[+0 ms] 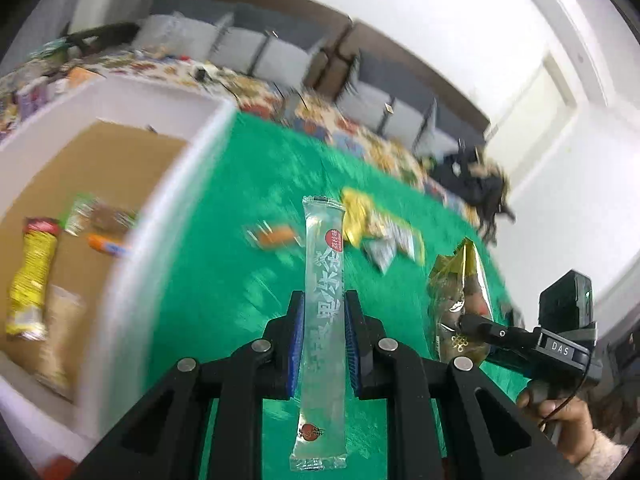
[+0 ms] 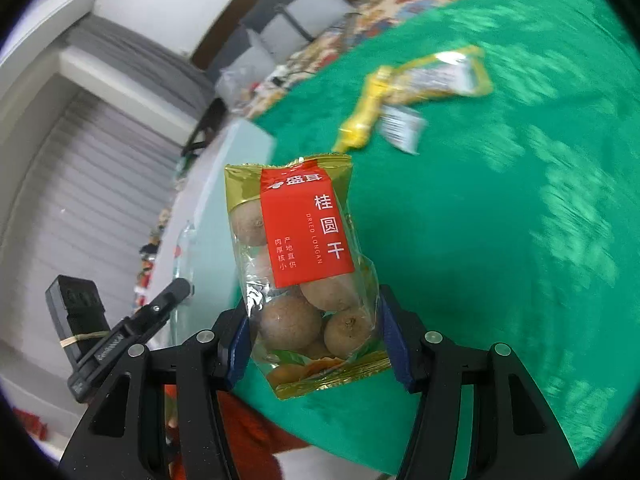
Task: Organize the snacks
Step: 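Carry tube and longan pack over the white box and open both grippers, then move both grippers back over the bed toward the remaining snacks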
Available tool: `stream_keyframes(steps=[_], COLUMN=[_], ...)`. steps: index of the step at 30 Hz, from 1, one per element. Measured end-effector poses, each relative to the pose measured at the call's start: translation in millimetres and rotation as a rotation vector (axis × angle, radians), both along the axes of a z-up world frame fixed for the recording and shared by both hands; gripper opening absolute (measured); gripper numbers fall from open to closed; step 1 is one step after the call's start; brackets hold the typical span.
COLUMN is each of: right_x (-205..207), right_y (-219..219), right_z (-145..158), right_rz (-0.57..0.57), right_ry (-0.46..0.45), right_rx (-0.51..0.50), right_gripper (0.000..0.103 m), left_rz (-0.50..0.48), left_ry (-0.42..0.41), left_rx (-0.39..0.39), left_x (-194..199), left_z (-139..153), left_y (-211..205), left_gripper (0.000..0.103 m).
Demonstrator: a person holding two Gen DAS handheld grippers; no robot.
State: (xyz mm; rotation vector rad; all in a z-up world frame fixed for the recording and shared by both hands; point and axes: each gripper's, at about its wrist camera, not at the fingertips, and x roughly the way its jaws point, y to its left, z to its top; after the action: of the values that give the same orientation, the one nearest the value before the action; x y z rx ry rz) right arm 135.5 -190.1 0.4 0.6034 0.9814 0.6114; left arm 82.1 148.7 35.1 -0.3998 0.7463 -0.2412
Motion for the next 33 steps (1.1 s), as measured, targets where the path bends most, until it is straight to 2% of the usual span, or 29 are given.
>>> stream_keyframes(steps=[3,8,12,16,17,18,19,20,21,23,27,30,33], right_x=[13.2,32.3,32.4,29.2,29.0,27.6,26.5,24.5,20.3,15.1,3.8,-4.5,-6.8], right_y=[39.7,134.1,209.9,282.6,298.0,313.5,322.9,326.3,325.3,310.0,260.4,216.0,166.7], right_z=[32.2,82.7,98.1,88.9,82.5,74.9,68.6,62.4,58.2,55.9,53.6,45.9,34.0], right_rz=[0.056,0.189,0.290,0.374,0.389,0.405,0.415,0.422,0.428,0.413,0.338,0.271,0.212], right_ry=[-0.046,-0.107,-0.128,-0.140,-0.134,-0.130,-0.131,-0.136,-0.155,-0.206,-0.328,-0.370,-0.363], right_rx=[0.054,0.118,0.124,0.054,0.019,-0.049,-0.099,-0.129,-0.152,-0.199,-0.348,-0.452,-0.553], right_gripper=[0.060,0.060,0.060,0.060,0.063,0.065,0.069,0.069,0.069,0.069,0.071,0.074,0.075], left_rz=[0.085,0.282,0.386,0.440,0.467,0.480,0.491,0.508,0.531,0.531,0.446,0.387,0.332], left_ry=[-0.023,-0.028,0.018,0.086,0.093,0.096,0.097,0.088,0.065,0.038,-0.005,-0.062,-0.121], left_rx=[-0.004,0.074,0.150,0.247,0.265,0.273,0.277,0.280,0.288,0.320,0.429,0.538,0.621], left_x=[-2.8,-12.6,-20.9,-23.0,-28.9,-30.7,-34.1,-41.7,-47.5,-50.8,-48.4,-45.3,-43.6], left_z=[22.6,35.6,21.1,-0.8,-5.3,-8.3,-9.9,-10.5,-9.2,-5.2,9.7,24.1,35.8], left_y=[52.0,148.3,200.0,224.3,227.0,228.2,228.8,228.7,225.7,213.5,162.9,118.8,76.3], left_gripper=[0.018,0.018,0.018,0.019,0.024,0.042,0.055,0.078,0.086,0.087,0.088,0.096,0.097])
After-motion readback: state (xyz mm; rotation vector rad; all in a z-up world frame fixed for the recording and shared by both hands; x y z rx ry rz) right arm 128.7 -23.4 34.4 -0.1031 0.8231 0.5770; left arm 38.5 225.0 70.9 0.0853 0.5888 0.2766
